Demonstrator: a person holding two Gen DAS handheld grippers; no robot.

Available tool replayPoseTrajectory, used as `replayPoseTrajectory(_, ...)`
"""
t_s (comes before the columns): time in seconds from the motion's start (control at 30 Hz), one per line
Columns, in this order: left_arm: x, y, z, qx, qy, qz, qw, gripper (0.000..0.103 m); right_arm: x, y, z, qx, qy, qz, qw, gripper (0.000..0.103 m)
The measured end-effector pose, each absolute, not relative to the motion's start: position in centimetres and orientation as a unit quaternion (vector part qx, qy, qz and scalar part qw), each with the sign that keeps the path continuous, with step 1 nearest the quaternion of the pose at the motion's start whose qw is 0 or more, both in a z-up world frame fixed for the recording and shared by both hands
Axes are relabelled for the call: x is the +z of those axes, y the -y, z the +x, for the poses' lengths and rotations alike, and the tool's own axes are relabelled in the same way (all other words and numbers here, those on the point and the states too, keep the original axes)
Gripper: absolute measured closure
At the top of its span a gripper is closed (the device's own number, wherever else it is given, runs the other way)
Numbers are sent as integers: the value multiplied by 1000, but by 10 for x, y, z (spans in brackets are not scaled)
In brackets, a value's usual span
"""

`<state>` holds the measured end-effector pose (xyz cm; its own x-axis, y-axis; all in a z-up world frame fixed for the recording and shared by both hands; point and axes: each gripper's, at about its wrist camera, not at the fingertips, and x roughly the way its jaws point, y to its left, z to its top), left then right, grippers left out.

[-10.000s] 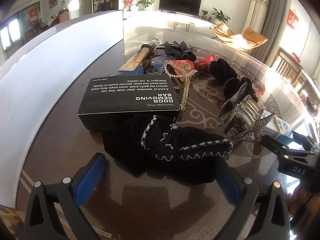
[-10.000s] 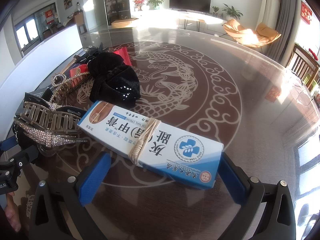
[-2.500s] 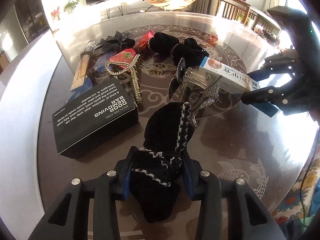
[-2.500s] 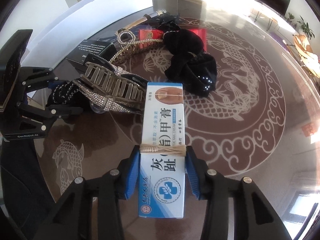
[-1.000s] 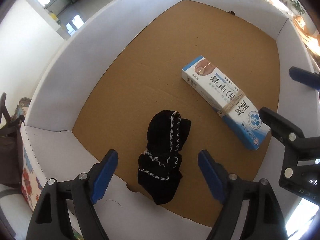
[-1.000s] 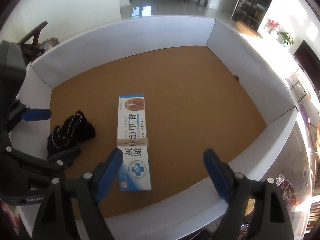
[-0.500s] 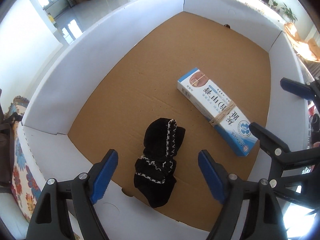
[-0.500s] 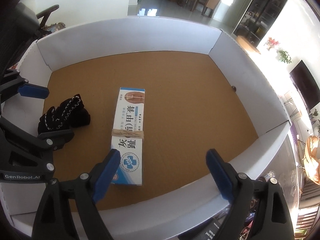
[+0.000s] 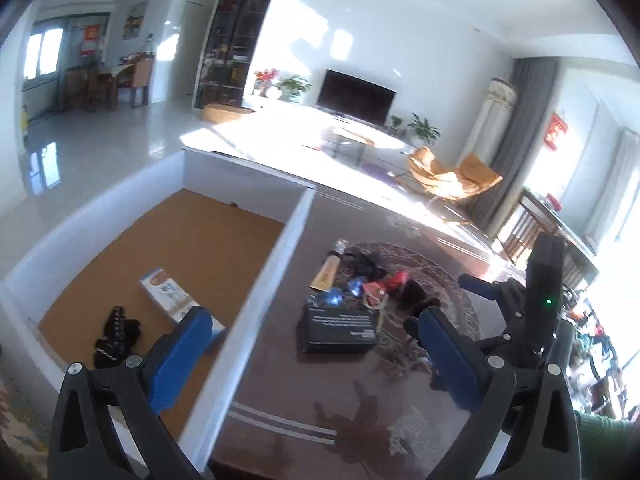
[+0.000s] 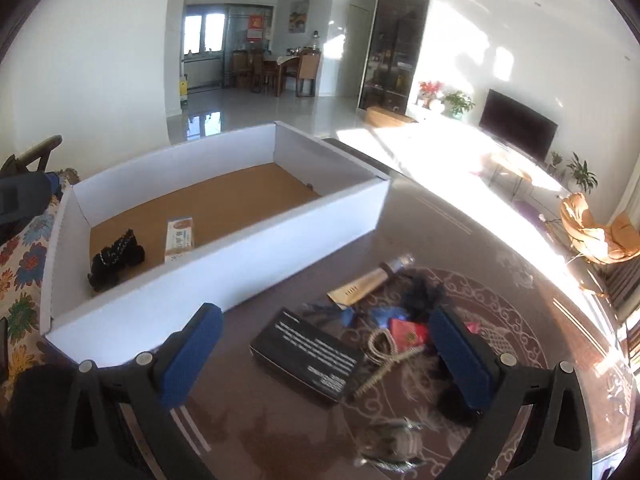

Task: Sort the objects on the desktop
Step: 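Move both open tools back over the table pile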

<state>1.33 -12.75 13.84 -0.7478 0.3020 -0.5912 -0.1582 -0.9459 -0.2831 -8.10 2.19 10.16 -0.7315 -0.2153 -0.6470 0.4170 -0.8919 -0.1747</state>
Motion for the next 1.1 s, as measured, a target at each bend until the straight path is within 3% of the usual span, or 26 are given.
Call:
replayPoseTrajectory(0.1, 105, 54, 20, 901, 46, -390, 184, 0, 66, -94, -58, -913, -140, 366, 111, 0)
replayPoseTrajectory(0.23, 43, -9, 16, 869, -45, -461, 173, 0, 14, -160, -36, -888, -123, 438, 59, 0)
replayPoseTrajectory(0.4, -11, -19, -3, 842, -54, -518, 144, 0, -19, -181, -18, -886, -90, 453, 52, 0)
replayPoseTrajectory(0.53, -25, -7, -13, 836, -26, -535, 118, 0, -25, -183, -28, -888, -38, 455, 59, 0)
replayPoseTrajectory(1.1, -35, -9, -23, 858, -37, -509, 60, 0, -23, -179, -40, -888, -36, 455, 54, 0)
